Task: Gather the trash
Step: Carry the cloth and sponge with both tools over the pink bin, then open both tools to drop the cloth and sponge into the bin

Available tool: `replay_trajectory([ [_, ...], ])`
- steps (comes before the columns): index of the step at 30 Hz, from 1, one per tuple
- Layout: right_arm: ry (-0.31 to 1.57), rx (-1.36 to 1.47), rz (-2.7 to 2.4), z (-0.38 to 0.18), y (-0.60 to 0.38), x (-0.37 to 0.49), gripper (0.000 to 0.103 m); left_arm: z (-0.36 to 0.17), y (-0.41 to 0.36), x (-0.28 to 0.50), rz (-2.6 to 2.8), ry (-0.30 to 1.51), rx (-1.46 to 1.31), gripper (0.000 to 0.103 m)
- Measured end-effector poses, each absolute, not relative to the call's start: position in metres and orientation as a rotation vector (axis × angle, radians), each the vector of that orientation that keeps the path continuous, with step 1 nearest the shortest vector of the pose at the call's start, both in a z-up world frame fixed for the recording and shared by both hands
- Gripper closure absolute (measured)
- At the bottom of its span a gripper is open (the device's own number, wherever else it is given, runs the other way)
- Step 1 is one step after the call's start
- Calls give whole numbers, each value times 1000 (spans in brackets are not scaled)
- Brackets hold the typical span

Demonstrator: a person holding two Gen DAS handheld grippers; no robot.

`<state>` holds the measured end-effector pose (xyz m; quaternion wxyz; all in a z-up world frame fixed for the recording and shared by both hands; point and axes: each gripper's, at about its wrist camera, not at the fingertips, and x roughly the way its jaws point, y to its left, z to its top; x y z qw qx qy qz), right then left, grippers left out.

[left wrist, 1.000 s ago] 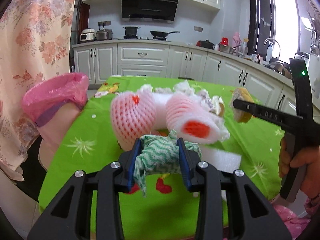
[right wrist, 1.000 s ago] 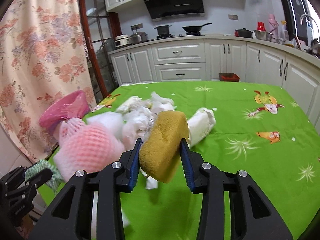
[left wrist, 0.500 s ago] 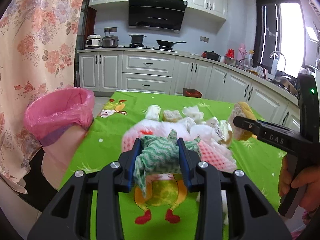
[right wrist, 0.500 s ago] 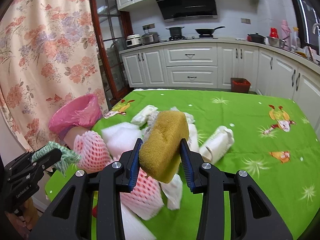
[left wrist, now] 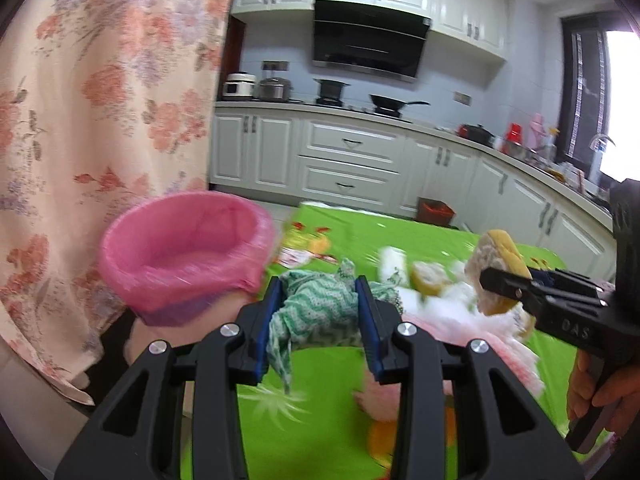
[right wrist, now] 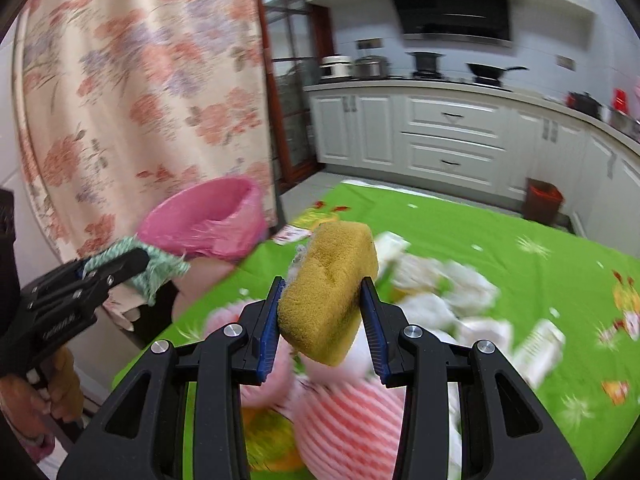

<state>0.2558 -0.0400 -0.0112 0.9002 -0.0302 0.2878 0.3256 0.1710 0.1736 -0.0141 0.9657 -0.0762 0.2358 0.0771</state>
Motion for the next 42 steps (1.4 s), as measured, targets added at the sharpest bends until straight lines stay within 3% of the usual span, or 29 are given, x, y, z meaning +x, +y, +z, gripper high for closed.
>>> replay_trajectory([
  [13,612,-208,888,7,85,299,65,8,283,204,351,451,-181,66],
  [27,641,-394,1062,8,200,349,64,-4,367,251,458,499,-244,61],
  [28,641,-401,1065,6,206,351,63,-6,371,253,465,501,-245,60],
  [31,655,-406,1080,0,218,358,52,-9,377,257,488,501,-243,40],
  [32,658,-409,1080,-2,220,359,42,-10,379,258,494,497,-244,36],
  [33,655,-408,1072,-4,221,361,37,-10,380,257,494,493,-244,36],
  [38,647,-399,1055,-5,215,362,37,-13,382,255,522,494,-227,31],
  [42,590,-421,1011,8,189,349,37,-11,373,238,546,465,-258,19],
])
